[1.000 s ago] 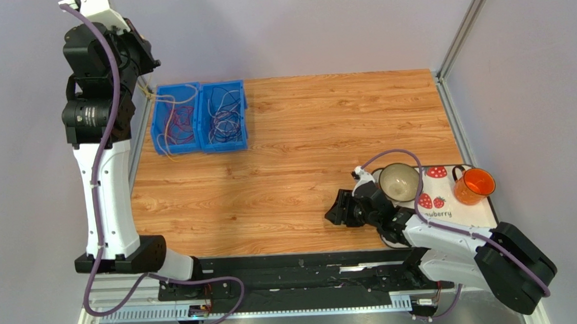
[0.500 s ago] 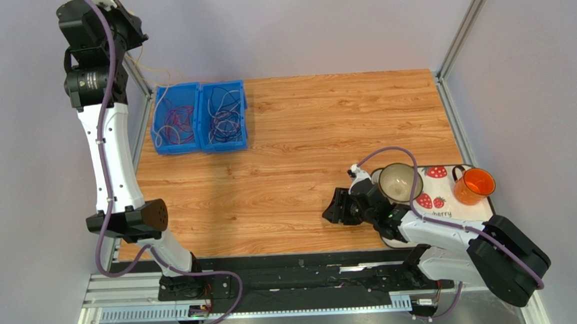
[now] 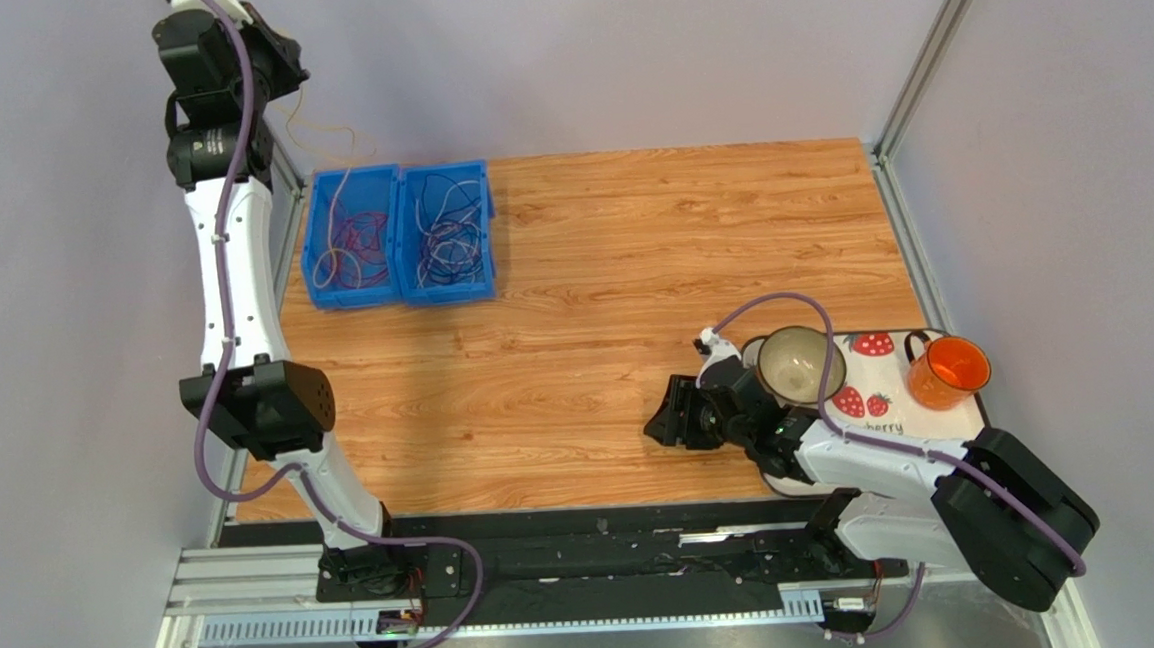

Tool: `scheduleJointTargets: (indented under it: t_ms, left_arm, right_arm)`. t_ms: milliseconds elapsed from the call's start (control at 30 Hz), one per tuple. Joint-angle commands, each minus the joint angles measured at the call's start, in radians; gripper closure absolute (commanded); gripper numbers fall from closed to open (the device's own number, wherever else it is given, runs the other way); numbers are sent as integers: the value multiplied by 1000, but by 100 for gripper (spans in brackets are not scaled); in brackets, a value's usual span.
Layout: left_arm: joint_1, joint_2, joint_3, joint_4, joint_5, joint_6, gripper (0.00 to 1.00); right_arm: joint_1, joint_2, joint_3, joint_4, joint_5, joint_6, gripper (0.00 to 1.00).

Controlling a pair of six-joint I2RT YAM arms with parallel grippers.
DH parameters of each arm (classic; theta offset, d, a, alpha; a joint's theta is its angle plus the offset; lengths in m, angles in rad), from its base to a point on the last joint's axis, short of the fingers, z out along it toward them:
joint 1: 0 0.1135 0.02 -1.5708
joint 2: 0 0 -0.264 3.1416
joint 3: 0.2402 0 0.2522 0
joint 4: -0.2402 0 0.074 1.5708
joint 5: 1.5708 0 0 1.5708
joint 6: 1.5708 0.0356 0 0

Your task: Untangle the cables

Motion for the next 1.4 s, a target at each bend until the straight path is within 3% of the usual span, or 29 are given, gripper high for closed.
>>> scheduleJointTargets:
  t_ms: [0,200,400,733,867,900,933,967,1067,1167,1367]
  left_arm:
    - [8,-29,-162,114,-68,-4,100]
    - [14,-54,-351,197,-146,1,100]
    - [23,-48,-434,211,-189,-16,100]
    - [23,41,-440,194,-156,-63,100]
    - [23,108,-375,143,-94,-86,100]
    - [23,136,-332,119,-96,-89,96]
    - [23,145,-315,82,-96,-93,86]
    - [21,148,-308,73,-97,-100,64]
    - [23,119,-345,91,-97,-103,40]
    - [21,86,-345,56,-128,-108,35]
    - [21,-5,-376,-48,-183,-134,36]
  right_arm:
    - [1,29,-10,-82,16,-24,46]
    - [3,29,-8,-80,13,-26,46]
    - [1,26,-11,-80,14,-26,46]
    - [3,29,-8,-80,14,-24,46]
    - [1,30,-8,-80,14,-27,46]
    - [4,30,-8,-79,13,-27,46]
    - [4,32,-7,-80,13,-26,46]
    - [3,33,-7,-82,13,-27,46]
    - [1,33,-7,-82,14,-27,46]
    - [3,35,-5,-77,13,-27,46]
    - [3,43,-4,-74,8,-29,46]
